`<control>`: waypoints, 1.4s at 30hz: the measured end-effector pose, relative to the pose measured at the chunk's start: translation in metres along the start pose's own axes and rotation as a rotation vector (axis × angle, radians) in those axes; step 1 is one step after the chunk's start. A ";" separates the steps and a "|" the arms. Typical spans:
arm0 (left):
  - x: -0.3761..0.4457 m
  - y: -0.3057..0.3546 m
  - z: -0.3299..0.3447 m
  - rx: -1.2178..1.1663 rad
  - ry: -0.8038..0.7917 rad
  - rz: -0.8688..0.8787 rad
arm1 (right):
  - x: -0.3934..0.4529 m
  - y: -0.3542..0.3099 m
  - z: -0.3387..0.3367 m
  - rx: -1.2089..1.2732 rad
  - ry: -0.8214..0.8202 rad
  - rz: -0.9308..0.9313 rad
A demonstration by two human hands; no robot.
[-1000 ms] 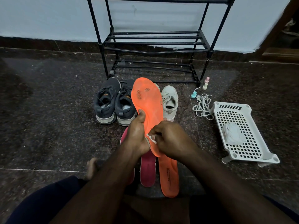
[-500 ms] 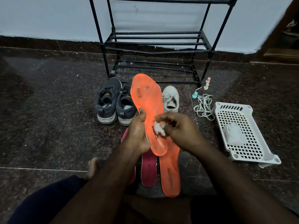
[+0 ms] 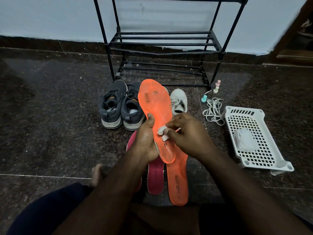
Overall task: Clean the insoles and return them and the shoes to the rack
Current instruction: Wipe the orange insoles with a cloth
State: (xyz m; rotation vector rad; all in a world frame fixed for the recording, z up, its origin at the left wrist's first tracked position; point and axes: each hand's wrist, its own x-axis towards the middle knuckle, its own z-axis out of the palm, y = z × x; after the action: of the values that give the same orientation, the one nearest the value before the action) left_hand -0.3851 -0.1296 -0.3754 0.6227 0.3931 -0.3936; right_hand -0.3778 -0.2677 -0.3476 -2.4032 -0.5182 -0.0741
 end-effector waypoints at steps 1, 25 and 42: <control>0.000 -0.001 -0.001 -0.002 0.006 0.007 | 0.000 0.000 0.001 -0.044 0.023 -0.033; -0.005 0.023 0.002 -0.031 0.039 0.102 | -0.011 -0.003 0.019 0.273 0.058 0.140; -0.002 0.015 -0.001 -0.031 0.036 0.008 | -0.021 -0.014 0.029 -0.005 0.073 -0.188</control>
State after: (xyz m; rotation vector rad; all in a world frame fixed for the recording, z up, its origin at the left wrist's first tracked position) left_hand -0.3800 -0.1178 -0.3680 0.6018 0.4298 -0.3682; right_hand -0.4052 -0.2470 -0.3654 -2.3414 -0.7095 -0.2442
